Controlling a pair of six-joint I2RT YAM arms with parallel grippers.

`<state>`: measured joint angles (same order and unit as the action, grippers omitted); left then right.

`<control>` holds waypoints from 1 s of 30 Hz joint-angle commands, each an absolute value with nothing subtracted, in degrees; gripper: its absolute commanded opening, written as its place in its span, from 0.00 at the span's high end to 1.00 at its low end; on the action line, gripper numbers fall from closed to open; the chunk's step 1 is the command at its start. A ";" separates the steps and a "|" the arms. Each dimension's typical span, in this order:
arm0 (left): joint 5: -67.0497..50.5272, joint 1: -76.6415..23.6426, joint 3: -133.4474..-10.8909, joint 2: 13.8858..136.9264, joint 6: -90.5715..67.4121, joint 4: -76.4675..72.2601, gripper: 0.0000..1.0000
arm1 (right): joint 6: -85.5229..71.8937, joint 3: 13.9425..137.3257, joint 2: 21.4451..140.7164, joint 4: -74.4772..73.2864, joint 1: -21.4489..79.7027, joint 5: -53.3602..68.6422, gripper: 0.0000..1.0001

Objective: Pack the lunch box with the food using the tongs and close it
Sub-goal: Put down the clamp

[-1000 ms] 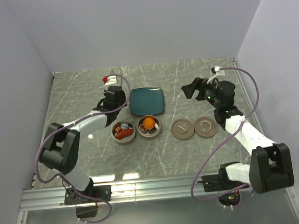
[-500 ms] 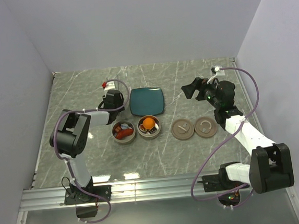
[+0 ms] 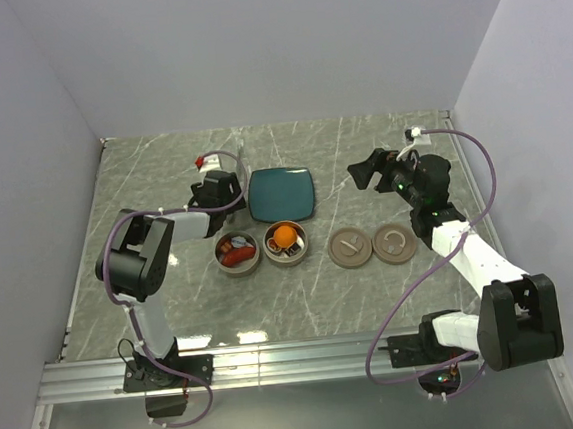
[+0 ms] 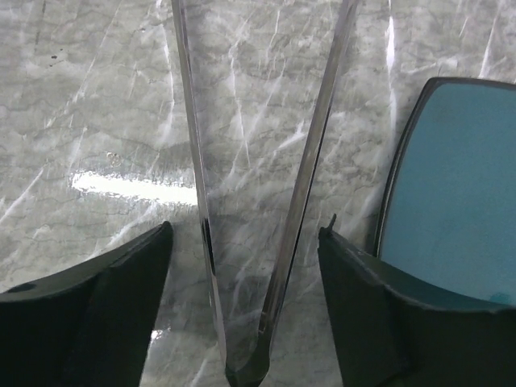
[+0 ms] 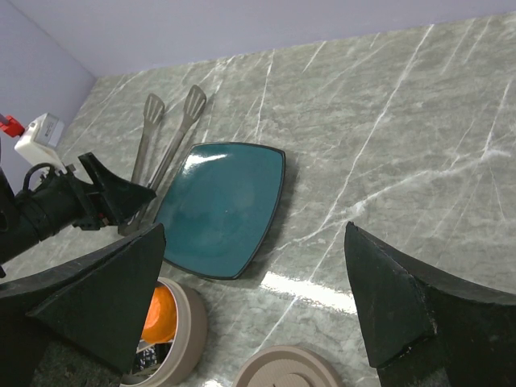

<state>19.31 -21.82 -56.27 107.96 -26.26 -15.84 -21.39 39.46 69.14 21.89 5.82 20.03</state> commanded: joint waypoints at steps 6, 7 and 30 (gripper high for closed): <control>19.25 -21.71 -57.04 104.16 -26.90 -15.56 0.01 | -21.09 42.54 69.35 24.35 5.36 20.74 0.02; 19.34 -21.71 -56.87 102.58 -26.98 -15.21 0.00 | -21.09 42.54 69.52 24.35 5.36 20.83 0.02; 16.09 -22.33 -44.83 69.45 -25.49 -12.21 0.01 | -16.00 35.25 61.27 14.70 19.85 5.12 0.05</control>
